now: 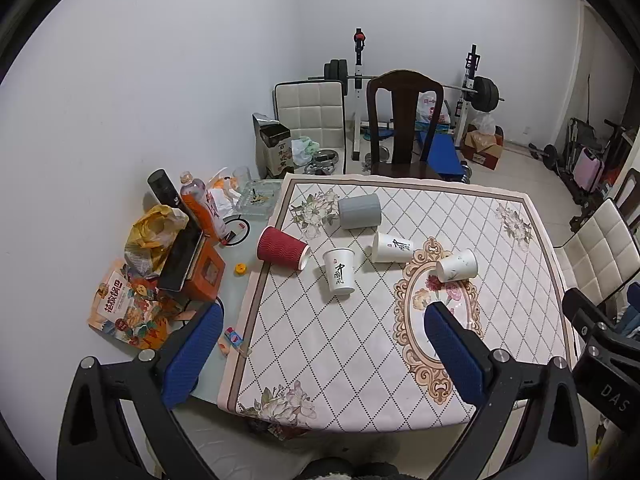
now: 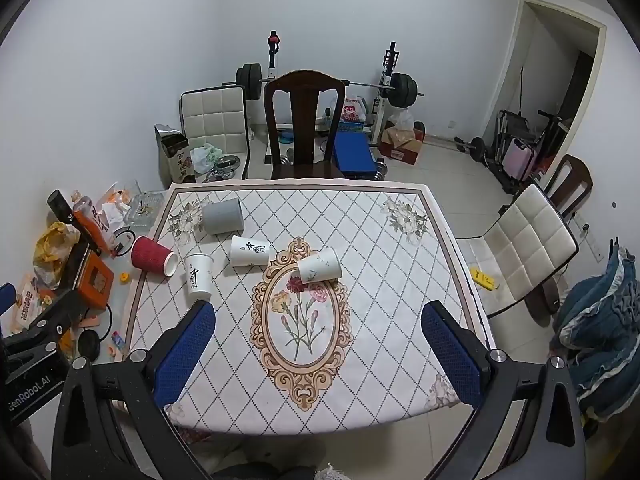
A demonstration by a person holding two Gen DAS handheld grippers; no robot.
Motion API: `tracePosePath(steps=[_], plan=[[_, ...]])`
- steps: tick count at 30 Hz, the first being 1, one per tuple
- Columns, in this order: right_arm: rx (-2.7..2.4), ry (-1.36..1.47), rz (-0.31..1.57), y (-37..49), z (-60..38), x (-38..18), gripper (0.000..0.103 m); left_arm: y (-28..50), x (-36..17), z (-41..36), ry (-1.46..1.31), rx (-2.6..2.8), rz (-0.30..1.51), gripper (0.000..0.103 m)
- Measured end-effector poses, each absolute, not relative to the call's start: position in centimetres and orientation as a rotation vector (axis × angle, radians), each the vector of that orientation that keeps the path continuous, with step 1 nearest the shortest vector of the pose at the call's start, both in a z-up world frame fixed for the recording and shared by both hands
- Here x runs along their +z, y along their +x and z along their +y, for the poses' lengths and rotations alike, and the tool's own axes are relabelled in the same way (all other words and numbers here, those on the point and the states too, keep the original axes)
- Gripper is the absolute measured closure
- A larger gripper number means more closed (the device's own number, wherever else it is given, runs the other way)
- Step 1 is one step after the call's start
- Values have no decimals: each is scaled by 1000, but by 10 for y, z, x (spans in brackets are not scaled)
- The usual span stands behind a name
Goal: Flip cup upright
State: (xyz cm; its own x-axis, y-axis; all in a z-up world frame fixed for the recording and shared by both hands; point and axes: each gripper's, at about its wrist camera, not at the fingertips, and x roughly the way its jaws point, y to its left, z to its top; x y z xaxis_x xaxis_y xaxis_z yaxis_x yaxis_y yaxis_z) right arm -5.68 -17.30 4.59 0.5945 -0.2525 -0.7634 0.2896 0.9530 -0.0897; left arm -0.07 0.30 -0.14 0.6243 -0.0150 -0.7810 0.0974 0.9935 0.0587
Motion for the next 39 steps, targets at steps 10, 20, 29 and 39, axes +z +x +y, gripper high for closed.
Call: tracePosePath(steps=[10,20,29,39], plan=[[-315,51,882,-61,-173,44,0,-2,1,3,100,-65,895,0],[-315,52,882,-61,-174,45,0,-6,3,-3,99,-69,894,0],[-315,52,880,-62,-175,46,0,-5,4,-2,100,-70,894,0],[-314,51,878,-62,-175,47,0,-8,7,-6,93,-65,889,0]])
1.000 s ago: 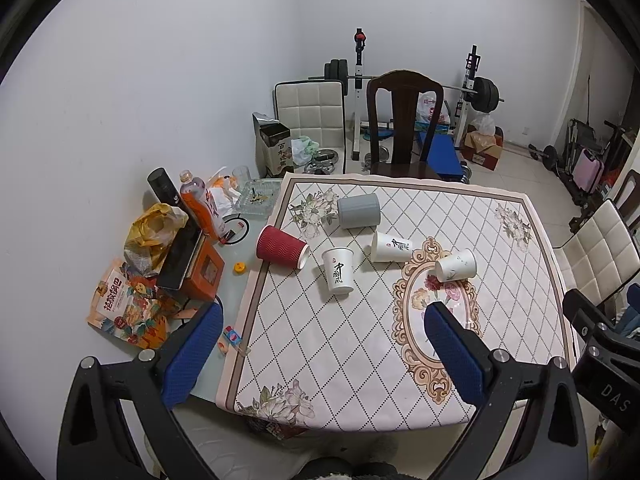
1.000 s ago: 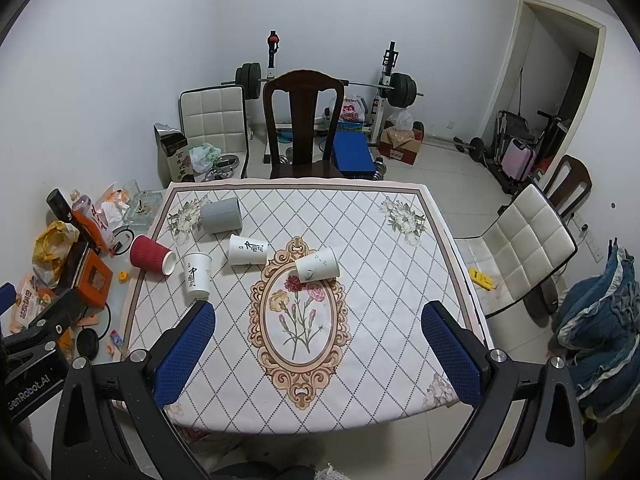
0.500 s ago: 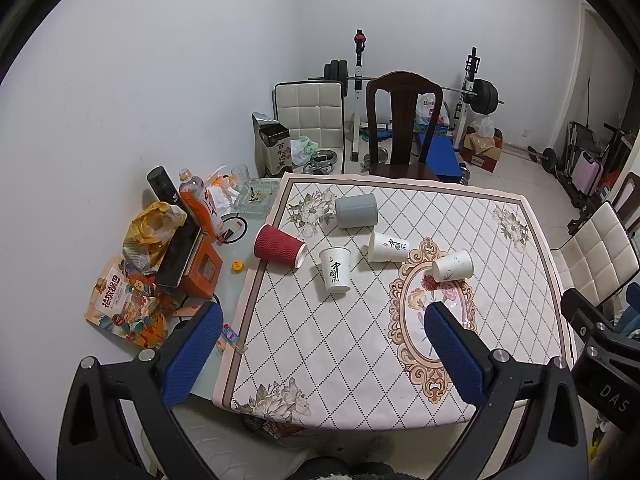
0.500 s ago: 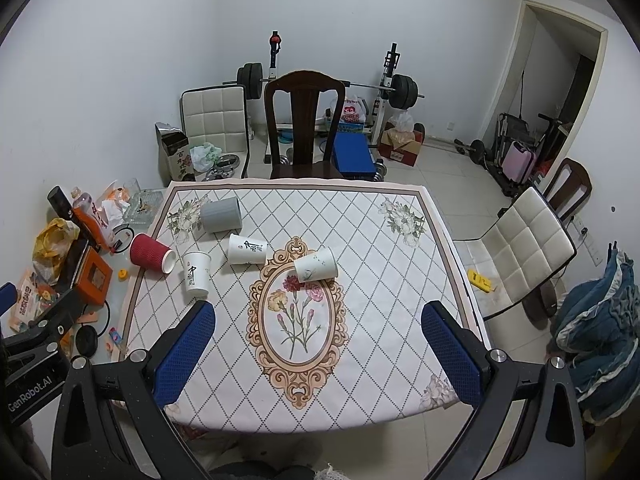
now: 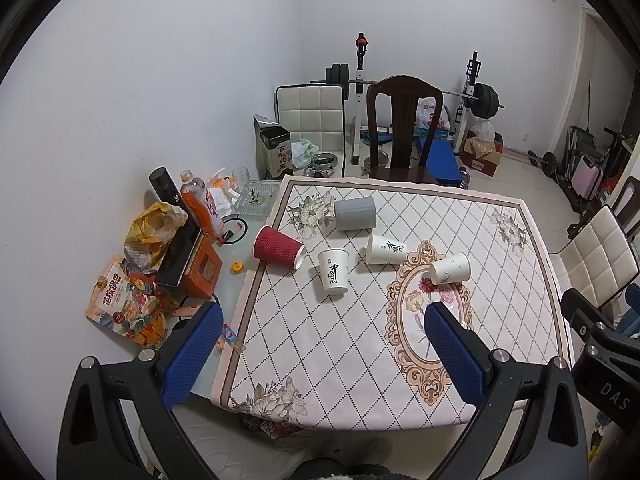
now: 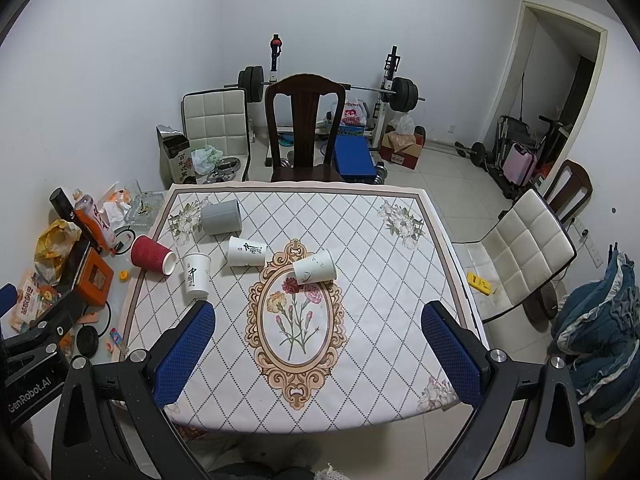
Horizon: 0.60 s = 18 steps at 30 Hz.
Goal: Flip cup upright
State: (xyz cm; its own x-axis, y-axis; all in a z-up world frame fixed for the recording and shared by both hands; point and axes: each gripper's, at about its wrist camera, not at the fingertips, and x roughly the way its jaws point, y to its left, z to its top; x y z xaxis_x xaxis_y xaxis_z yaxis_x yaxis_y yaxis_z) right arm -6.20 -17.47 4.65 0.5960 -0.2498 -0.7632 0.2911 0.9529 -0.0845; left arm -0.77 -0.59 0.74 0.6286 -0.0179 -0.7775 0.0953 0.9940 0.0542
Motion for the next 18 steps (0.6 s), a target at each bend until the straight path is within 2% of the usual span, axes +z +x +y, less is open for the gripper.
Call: tracePosePath(steps=[18], plan=[[-315,50,873,-62,-174,46,0,-9,7,-4,92,-68,885,0]])
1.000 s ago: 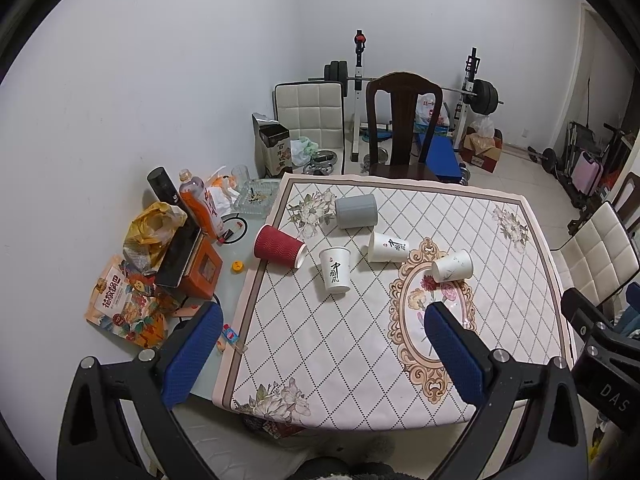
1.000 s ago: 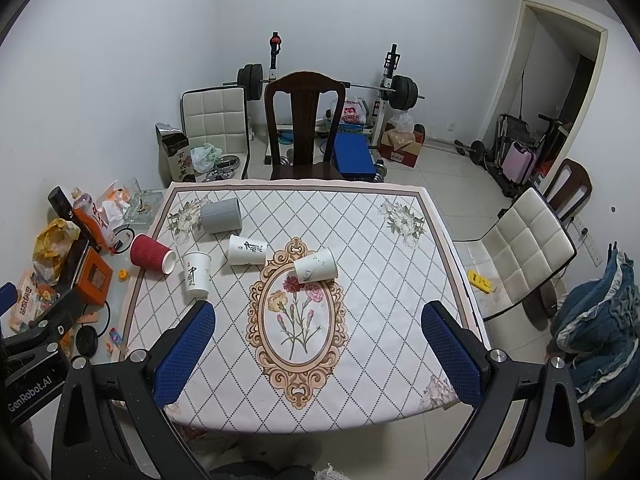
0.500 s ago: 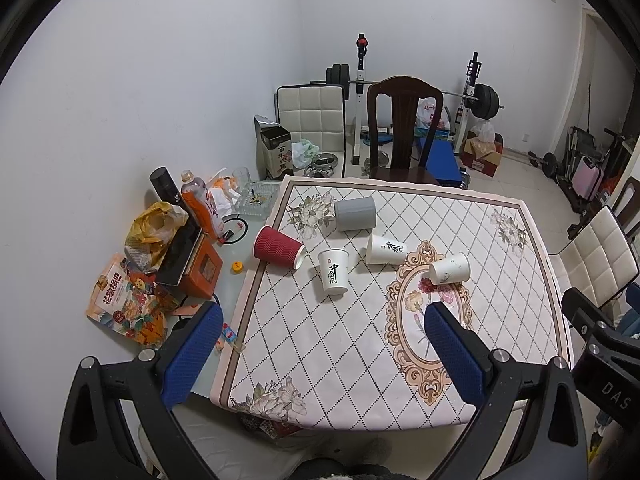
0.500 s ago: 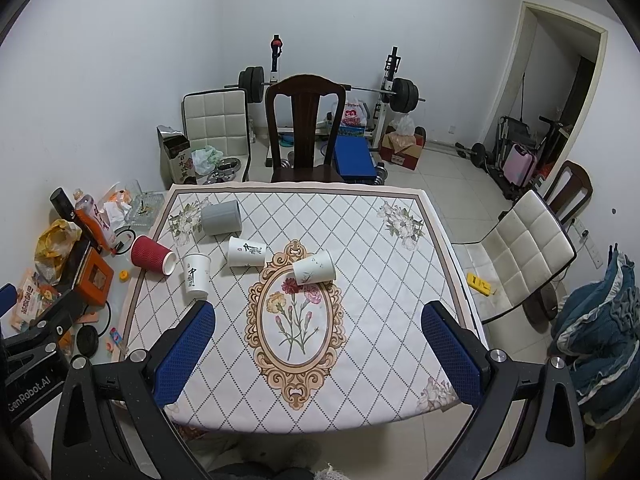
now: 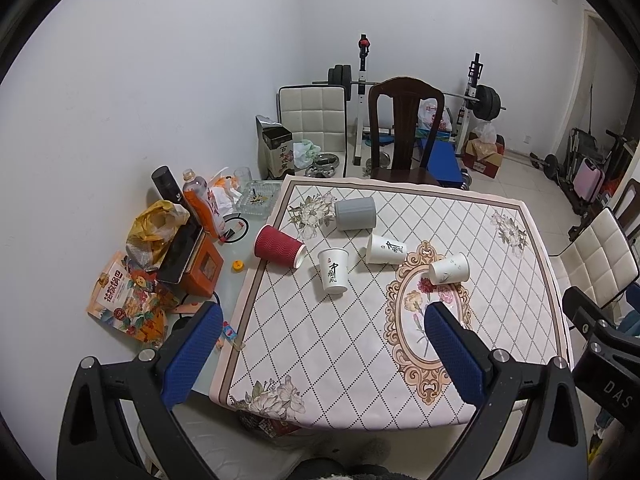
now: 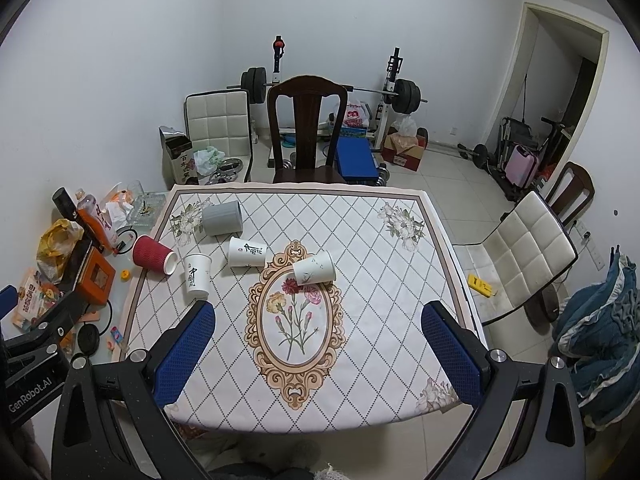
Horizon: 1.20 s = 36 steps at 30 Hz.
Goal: Flip cup upright
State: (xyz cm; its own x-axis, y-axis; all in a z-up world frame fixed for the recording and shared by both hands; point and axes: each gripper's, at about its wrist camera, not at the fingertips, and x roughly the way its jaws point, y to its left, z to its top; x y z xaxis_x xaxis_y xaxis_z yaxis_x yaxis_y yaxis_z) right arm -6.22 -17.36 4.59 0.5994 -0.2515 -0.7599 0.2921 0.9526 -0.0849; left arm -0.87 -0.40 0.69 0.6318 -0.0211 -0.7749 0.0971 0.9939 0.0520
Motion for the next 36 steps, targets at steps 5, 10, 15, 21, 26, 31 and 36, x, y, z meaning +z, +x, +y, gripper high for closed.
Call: tracePosePath(steps=[5,10,15,21,26,31,36], plan=[[-311,53,876,-63,-174,46,0,-11,8,-5,90,-68,886,0],[-299,49,882,-65,-174,49,0,-13,8,-7,82,-58,886,0],[-279,49,895,-60,-183,51,0,-16,3,-10,64,-16,897,0],[-270,58,977,-34,-195,1,0,8,-35,-10,82,46,957,0],[-256,92,1112,-1,-197,-73,0,48,-93,-7,111,58,1068,0],[-297,106,1248,43,-197,-157,0,91,-158,-2,162,62,1176,0],[-336,139,1337,85,-199,-225,0,133,-208,-2,212,28,1273,0]])
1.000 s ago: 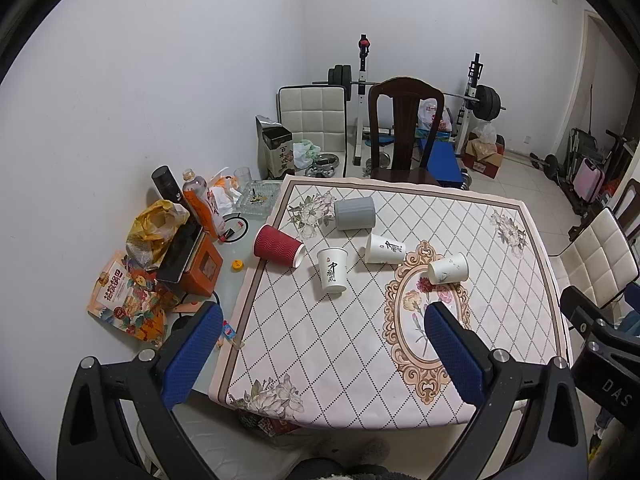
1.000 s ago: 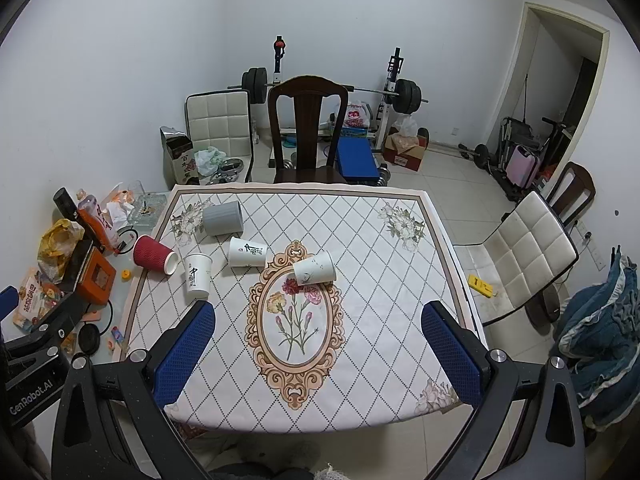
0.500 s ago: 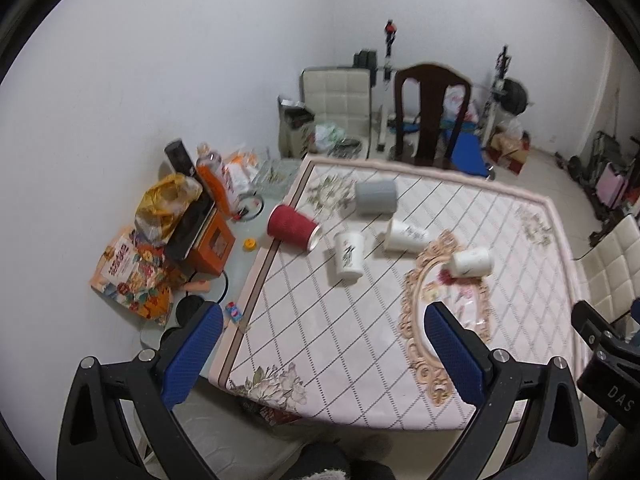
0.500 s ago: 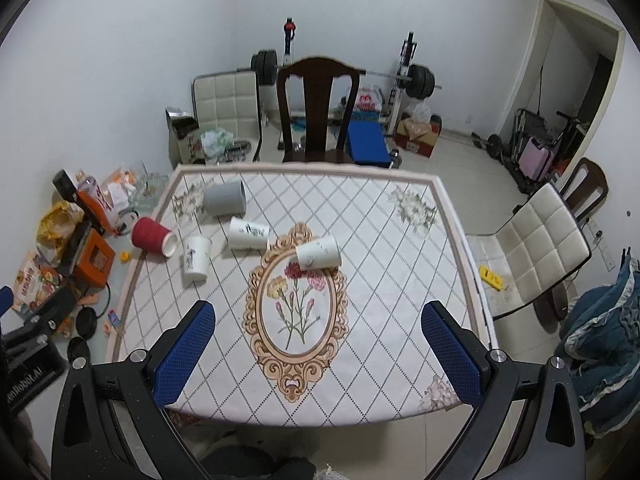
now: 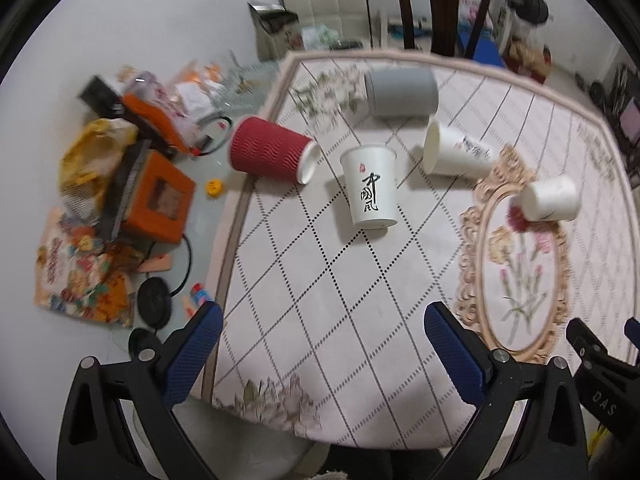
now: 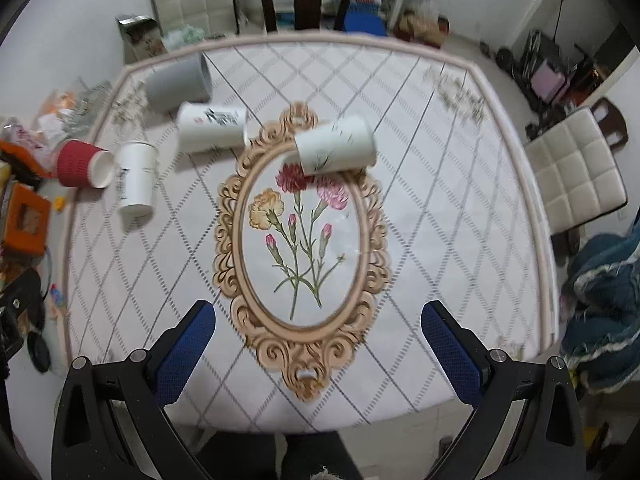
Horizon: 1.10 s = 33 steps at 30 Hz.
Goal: Flip cup upright
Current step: 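Reach the left gripper to the white bird-print cup and close on it, then lift the white cup with the left gripper and rotate it open end up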
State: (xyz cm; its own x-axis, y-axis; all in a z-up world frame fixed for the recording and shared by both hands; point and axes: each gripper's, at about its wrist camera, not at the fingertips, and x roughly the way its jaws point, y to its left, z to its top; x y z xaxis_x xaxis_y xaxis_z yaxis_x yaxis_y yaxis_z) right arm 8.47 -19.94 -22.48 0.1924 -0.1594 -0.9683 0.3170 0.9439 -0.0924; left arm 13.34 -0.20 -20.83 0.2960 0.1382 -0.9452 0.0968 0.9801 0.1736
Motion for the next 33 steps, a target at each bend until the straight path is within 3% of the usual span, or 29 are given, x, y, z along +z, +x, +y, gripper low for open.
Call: tracePosePath(steps=[10,21,24,28,33], plan=[[-404,145,1474,145,-205,-307,0,215,-279,-6,250,-10,1382,0],[-457,143,1510,187,-213,-334,0,285,-323,0,182,-70,1471,1],[-469,148,1518,191,-215,-337,0,295,-335,3,145,-101,1507,10],[-483,143,1526,194,-213,-339,0,305,-351,7,97,-143,1549,41],[-497,138,1513,192,-212,-334,0,307,-355,10,97,-164,1528,43]])
